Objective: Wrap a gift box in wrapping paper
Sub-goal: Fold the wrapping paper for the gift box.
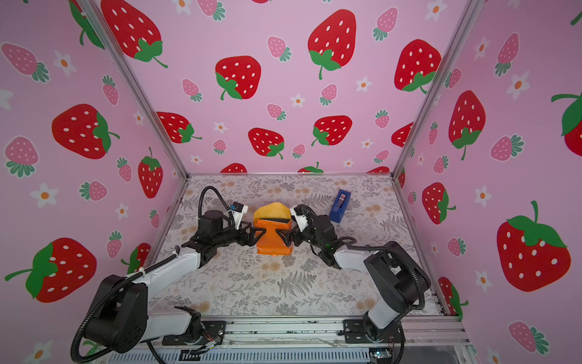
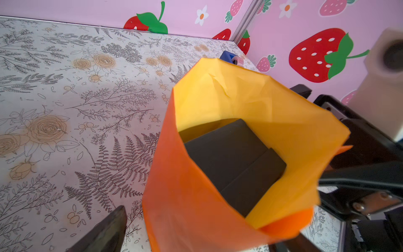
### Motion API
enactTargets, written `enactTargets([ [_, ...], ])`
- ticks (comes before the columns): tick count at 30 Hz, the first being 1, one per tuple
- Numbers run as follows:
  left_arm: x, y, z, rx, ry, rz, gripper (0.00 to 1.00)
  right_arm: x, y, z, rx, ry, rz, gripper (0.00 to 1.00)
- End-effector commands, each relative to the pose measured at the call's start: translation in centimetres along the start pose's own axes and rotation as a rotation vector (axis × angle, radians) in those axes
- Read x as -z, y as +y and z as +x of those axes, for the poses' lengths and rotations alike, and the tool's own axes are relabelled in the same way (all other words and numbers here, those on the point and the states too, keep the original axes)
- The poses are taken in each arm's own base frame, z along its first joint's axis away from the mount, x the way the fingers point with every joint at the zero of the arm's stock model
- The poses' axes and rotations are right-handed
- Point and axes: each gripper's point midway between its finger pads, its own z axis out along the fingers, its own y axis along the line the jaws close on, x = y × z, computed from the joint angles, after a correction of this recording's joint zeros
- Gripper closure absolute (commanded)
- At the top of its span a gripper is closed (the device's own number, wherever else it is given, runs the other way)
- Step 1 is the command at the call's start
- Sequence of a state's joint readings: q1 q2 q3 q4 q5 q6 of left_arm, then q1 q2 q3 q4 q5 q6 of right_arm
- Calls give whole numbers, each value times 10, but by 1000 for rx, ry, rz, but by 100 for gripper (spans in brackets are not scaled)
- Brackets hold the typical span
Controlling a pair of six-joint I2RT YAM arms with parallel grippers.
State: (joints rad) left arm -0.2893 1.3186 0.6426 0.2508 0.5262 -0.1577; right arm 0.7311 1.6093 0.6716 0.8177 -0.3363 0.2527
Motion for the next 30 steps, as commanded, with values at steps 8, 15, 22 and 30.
enactTargets([
  [8,-10,3,-27,31,-47,-15,5,2,-22,-1,-65,33,143,6],
  [15,-16,10,-22,61,1,-72,9,2,-20,-3,-81,46,137,9],
  [22,-19,8,-15,77,42,-89,12,2,-21,-11,-112,60,156,11],
  [30,-22,10,18,74,153,-122,17,-3,-20,0,-138,127,175,13],
])
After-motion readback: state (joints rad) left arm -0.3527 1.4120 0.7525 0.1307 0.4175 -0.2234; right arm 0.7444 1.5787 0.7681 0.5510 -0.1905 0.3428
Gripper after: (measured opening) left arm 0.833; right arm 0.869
